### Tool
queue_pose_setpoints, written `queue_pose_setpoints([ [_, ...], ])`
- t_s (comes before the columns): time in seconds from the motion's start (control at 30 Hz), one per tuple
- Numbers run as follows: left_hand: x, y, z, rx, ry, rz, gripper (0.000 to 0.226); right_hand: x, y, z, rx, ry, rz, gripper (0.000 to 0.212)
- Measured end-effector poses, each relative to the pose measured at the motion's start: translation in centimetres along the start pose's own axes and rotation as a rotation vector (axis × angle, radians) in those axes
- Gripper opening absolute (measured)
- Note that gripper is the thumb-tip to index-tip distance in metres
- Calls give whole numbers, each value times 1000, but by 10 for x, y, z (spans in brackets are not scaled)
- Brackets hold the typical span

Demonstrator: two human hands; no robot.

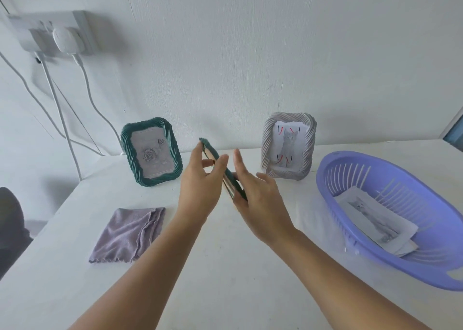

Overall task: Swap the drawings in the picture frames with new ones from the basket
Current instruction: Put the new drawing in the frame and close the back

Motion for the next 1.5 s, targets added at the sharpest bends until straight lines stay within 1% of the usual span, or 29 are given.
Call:
queue_pose_setpoints([
  [0.1,-11,8,-1,3,79,101,44,-1,-3,2,-87,72,31,84],
  [0.17,-19,14,-2,-7,111,181,31,-2,-4,3,-157,98,-8,84],
  [0.2,-22,17,-2,-11,116,212,29,-2,-4,3,-165,90,-51,83],
  [0.23,-25,20,-2,-16,114,228,29,-1,-3,3,-140,73,-90,82],
  [0.3,-33,25,-4,-32,100,218,37,10,2,0,-20,9,-98,75],
  [0.33,-39,27,-5,-53,101,213,45,19,3,-2,16,-66,-90,71],
  [0.37,-44,29,-7,-84,108,216,56,27,4,-4,6,-175,-118,69],
  [0.4,-49,30,-8,-125,111,231,64,36,2,-5,-57,-296,-201,70],
  [0.43,-53,31,-8,-170,107,245,68,42,-1,-5,-150,-408,-340,71],
  [0.47,-55,30,-7,-211,103,253,70,46,-6,-4,-227,-496,-508,72],
  [0.5,-56,29,-6,-242,100,256,70,47,-9,-3,-269,-552,-657,72],
  [0.53,-57,28,-5,-263,98,265,68,49,-12,-2,-283,-571,-750,71],
  [0.57,-57,27,-5,-279,100,274,66,51,-14,-2,-285,-566,-791,71],
  [0.63,-59,25,-4,-321,113,271,64,55,-20,1,-272,-567,-828,70],
  [0.7,-62,24,-4,-392,138,239,71,55,-24,3,-241,-575,-846,67],
  [0.8,-68,26,-3,-455,188,168,82,56,-24,4,-212,-559,-793,65],
  [1.03,-84,28,-6,-469,236,114,80,63,-38,9,-257,-587,-774,66],
  [1.17,-96,27,-12,-454,239,64,79,64,-42,9,-297,-585,-683,68],
  [1.23,-101,26,-14,-445,214,-61,79,64,-42,8,-338,-554,-576,69],
  [1.3,-105,26,-17,-419,168,-272,75,67,-43,6,-393,-514,-394,69],
  [1.43,-113,24,-20,-383,81,-575,74,79,-48,4,-527,-412,96,71],
  [1.5,-119,23,-18,-385,50,-715,73,82,-51,8,-561,-409,180,72],
])
Point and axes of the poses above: each hand's wrist, its own z-axis away from the middle knuckle, its own y-axis out of the back of the hand, x = y × z, the point moved 4 cm from there along -z, towards the middle knuckle, and after that the axes turned 2 degrees about z, right-handed, at the moved point
